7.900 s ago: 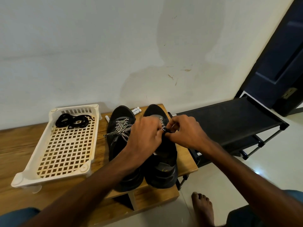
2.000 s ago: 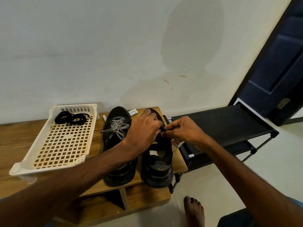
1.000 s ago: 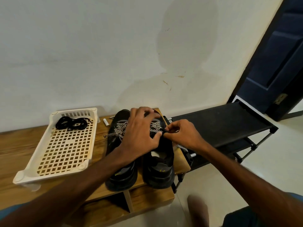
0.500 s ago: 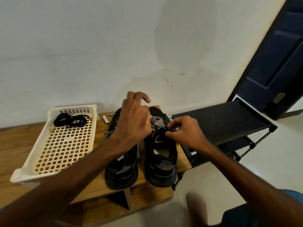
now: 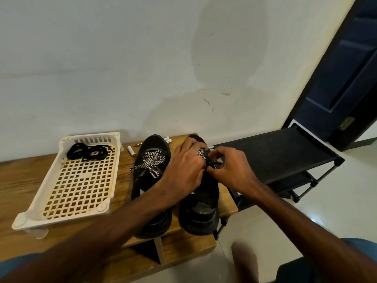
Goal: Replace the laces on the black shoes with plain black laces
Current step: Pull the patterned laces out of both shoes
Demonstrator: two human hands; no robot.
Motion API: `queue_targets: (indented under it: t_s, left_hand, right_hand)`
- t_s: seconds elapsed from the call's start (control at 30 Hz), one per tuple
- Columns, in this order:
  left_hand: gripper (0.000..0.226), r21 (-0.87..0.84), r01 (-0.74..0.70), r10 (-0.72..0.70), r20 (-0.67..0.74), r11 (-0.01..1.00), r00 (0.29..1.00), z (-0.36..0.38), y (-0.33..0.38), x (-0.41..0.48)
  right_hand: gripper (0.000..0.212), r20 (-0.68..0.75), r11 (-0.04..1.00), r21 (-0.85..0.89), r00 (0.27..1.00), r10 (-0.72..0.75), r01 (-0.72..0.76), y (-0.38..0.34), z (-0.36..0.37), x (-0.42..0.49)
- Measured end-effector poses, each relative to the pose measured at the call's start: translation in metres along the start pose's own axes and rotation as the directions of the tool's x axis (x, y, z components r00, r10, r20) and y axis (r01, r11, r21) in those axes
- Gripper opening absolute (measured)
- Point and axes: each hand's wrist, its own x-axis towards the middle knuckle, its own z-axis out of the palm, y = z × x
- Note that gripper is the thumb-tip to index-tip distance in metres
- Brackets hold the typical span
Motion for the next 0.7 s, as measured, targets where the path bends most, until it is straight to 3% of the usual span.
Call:
queue_targets:
  t_s: [0.13, 0.27, 0.37, 0.5, 0.6, 0.7]
  left_hand:
    - [0.016, -0.011, 0.062, -0.063, -0.043, 0.998, 0.997, -0.004, -0.008, 0.005]
    - [0.009, 0.078, 0.056, -0.040, -0.199, 0.995, 0.979, -0.023, -0.021, 0.009]
    - [0.007, 0.133, 0.160, -0.117, -0.279, 0.978, 0.953, -0.038, -0.046, 0.006]
    - [0.012, 0.129, 0.295, -0.271, -0.176, 0.947, 0.946, -0.038, -0.064, 0.000]
    - [0.031, 0.107, 0.191, -0.176, -0.140, 0.976, 0.975, -0.027, -0.037, -0.002]
    - [0.030, 0.093, 0.055, -0.048, -0.072, 0.994, 0.996, -0.012, -0.004, -0.001]
  right_hand:
    - [0.044, 0.000, 1.000, 0.008, 1.000, 0.000, 0.000, 0.001, 0.001, 0.001]
    - [0.044, 0.003, 1.000, 0.006, 1.000, 0.019, -0.019, 0.002, 0.002, 0.002]
    - [0.043, 0.005, 0.999, 0.027, 0.999, 0.041, -0.041, 0.003, 0.000, 0.003]
    - [0.042, 0.009, 0.998, 0.029, 0.998, 0.061, -0.062, 0.003, -0.001, 0.002]
    - [0.042, -0.002, 0.999, 0.019, 0.999, 0.048, -0.048, 0.006, 0.001, 0.001]
    - [0.044, -0.012, 0.999, -0.012, 0.999, 0.035, -0.035, 0.006, 0.002, 0.001]
